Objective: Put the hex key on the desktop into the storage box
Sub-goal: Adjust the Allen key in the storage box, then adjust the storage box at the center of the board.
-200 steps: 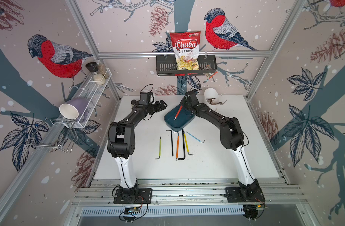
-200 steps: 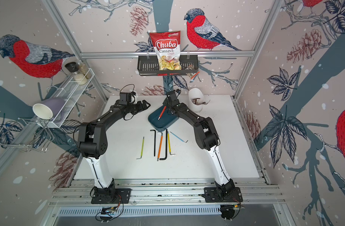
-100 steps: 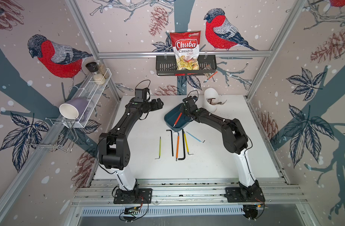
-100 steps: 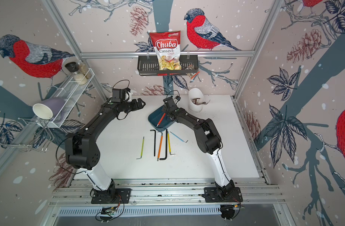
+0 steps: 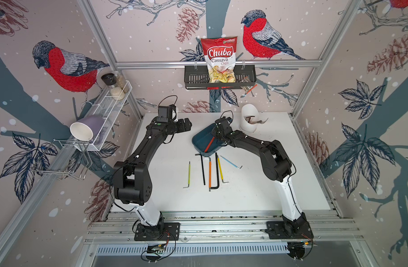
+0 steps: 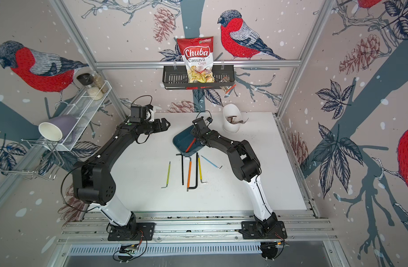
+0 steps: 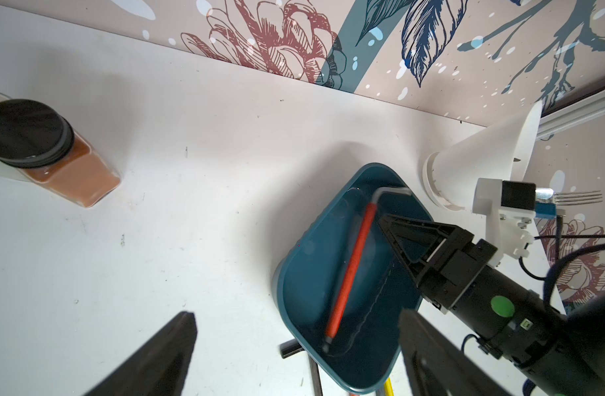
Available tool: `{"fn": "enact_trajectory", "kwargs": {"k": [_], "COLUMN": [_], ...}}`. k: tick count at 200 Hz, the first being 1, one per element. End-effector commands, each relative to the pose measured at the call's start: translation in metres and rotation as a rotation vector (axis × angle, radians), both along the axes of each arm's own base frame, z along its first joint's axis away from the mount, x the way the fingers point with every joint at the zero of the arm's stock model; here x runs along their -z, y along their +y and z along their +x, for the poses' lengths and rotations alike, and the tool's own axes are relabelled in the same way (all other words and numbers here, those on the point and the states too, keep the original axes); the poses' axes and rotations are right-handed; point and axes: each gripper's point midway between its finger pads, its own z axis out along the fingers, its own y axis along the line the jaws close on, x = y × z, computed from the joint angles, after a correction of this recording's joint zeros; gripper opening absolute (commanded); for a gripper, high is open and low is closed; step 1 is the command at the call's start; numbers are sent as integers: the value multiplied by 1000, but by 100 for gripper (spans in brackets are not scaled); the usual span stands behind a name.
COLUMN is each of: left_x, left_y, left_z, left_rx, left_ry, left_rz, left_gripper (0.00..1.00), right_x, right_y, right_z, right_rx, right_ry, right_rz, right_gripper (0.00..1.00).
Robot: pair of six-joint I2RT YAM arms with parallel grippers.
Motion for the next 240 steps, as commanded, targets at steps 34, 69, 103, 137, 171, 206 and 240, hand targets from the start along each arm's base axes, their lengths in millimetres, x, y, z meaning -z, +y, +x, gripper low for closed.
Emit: {"fn": "enact_trajectory", "kwargs": {"k": [34,69,103,137,171,206,240], "left_x": [22,51,70,91,105,111,101], "left_y": [-17,-41,-64,-79,-82,-93,-93], "left_z": [-15,-35,-36,-26,-1,34,57], "left_rx": [9,58,81,77,39,39,28], "left_ry": [72,120,155,185,170,169,140], "left_rz": [-149,-203,-275,-272,-276,-301,-274], "left_gripper": [95,94,89,89,86,80,81], "right_x": [-50,-99,-112,-103,-102,-96,-82], "right_y": [7,-19,-56,-89,-111,-133,-145], "right_z": [-9,-22,-41,-68,-100,-133,-158], "right_rx": [-83,-88,-91,-114,-162,-197,-237], "right_ry": [-62,-168,-175,-166,-181,-179,-165], "right_rz": [35,-43,-116,-198,-256,-284,-316], "right_gripper": [60,61,60,59,56,54,54]}}
